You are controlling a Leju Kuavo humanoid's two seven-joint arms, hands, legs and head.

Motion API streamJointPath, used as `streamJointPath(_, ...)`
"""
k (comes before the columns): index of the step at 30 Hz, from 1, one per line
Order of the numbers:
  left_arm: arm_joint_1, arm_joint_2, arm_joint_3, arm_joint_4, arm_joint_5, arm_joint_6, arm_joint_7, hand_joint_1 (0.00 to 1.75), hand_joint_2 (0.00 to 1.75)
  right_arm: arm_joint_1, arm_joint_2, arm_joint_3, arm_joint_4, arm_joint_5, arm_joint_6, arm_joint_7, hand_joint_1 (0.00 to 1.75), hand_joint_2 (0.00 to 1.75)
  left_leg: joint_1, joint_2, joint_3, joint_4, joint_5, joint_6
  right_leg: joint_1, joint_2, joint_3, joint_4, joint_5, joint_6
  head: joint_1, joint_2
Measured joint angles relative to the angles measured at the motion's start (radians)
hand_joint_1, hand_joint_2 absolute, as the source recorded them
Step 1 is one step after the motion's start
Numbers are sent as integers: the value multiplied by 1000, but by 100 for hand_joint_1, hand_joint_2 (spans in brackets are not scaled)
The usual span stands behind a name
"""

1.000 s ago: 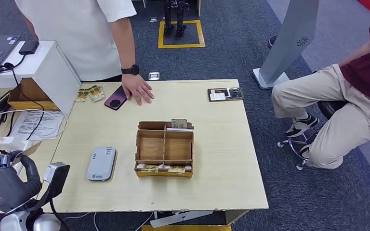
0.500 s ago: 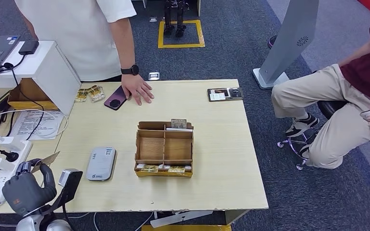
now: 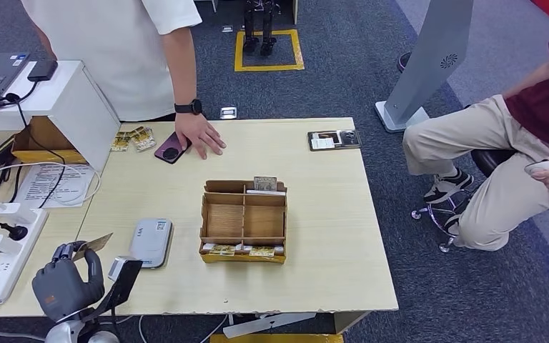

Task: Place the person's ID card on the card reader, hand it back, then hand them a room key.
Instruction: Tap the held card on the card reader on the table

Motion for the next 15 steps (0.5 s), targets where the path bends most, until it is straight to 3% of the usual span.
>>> streamJointPath(15,34,59,-140,104,-65,0,102,175,175,0,-6,0,0,-12,1,-3,0,175,0,0,0,0,0,0,0,0,0,0,0,0,0,0)
